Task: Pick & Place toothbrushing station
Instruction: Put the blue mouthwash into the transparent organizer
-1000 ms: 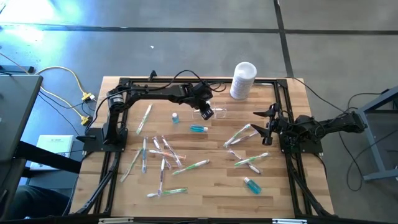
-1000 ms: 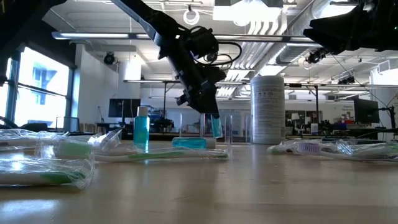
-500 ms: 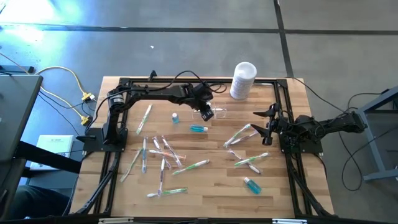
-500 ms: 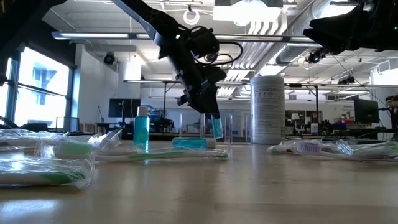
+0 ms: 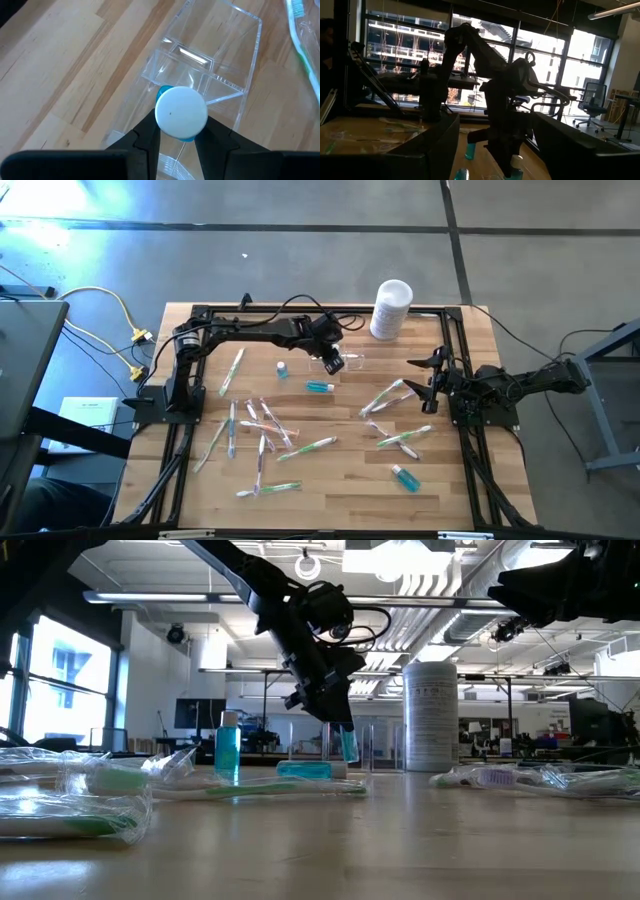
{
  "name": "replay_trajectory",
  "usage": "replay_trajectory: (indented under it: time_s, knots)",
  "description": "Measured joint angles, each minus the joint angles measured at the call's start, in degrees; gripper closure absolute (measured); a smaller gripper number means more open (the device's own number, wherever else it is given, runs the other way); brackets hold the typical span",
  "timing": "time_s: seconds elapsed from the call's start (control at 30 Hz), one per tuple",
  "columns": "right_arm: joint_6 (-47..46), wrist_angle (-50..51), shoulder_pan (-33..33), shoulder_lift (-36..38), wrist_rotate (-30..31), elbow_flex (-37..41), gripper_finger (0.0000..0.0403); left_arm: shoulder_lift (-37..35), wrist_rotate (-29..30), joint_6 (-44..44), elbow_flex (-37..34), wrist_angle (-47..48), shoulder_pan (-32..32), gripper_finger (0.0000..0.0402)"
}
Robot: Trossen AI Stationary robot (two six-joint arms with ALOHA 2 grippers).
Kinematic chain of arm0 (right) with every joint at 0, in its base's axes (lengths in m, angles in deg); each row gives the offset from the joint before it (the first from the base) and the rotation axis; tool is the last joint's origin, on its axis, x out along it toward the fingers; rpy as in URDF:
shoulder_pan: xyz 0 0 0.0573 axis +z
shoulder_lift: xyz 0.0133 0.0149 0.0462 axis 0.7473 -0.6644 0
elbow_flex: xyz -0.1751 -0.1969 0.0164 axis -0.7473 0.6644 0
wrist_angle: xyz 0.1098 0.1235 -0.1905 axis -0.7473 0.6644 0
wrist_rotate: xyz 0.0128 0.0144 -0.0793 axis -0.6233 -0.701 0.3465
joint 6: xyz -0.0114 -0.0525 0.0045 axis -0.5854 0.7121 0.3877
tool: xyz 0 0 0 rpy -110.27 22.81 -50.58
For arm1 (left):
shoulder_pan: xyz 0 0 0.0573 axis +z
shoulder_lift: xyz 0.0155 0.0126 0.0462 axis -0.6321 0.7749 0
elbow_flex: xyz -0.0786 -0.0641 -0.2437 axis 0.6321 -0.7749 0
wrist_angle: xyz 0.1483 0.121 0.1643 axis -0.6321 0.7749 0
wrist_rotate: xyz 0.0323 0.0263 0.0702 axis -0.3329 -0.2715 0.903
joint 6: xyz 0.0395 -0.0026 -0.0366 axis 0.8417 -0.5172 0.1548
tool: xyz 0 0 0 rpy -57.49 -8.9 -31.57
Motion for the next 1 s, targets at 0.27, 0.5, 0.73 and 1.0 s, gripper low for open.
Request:
replay_trajectory:
  time_s: [0.27,0.5,0.73,1.0]
  knots:
    - [0.00,0.10,-0.02,-0.02,0.02,0.00,0.0160,0.00,0.19,0.00,-0.02,-0.17,-0.04,0.0307]
    - [0.00,0.56,0.00,0.00,0.02,0.00,0.0160,0.02,0.21,0.44,-0.02,-0.17,0.00,0.0306]
    - [0.00,0.91,-0.01,0.00,0.01,0.00,0.0160,0.02,0.16,0.44,-0.02,-0.20,0.00,0.0283]
    - [0.00,0.91,0.00,-0.01,0.02,0.00,0.0160,0.02,0.19,0.46,-0.02,-0.35,-0.02,0.0225]
